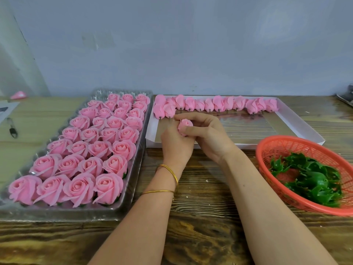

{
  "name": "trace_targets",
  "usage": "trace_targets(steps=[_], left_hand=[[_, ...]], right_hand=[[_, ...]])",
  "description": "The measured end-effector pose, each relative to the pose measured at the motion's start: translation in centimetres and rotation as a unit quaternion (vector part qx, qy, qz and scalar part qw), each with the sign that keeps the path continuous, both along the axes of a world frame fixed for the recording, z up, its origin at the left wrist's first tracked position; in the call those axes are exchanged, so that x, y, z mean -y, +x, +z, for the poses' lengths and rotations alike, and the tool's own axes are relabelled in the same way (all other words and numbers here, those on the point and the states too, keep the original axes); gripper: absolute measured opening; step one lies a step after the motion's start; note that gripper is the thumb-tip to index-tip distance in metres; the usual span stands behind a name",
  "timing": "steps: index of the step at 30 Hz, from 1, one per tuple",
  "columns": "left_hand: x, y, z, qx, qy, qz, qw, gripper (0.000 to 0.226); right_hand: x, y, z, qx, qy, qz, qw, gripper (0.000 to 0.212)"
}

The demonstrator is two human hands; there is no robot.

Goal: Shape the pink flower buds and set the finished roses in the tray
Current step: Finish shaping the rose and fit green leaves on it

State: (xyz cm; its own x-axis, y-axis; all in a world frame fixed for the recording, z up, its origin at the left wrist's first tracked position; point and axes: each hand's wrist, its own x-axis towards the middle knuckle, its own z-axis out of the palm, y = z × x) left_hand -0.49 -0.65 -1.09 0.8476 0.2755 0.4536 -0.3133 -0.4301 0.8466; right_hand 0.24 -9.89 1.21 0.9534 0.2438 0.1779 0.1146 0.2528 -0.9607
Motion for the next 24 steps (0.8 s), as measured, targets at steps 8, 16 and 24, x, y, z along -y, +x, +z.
trace_targets(steps=[8,16,24], left_hand=[[0.2,0.6,-0.3,0.002,-0.013,-0.016,1.000,0.008],[0.2,0.4,0.1,-0.005,-0.030,-0.028,0.999,0.020],[0.2,0.4,-0.2,-0.038,0.010,-0.012,0.999,0.008]], right_hand=[[0.3,-0.1,0.0,-0.001,-0.010,0.013,1.000,0.034],[0.6,0.0,0.3,-0.034,0.001,0.056,0.998,0.032],[-0.5,-0.2,1.0,0.069,-0.046,-0.132,0.988,0.016]])
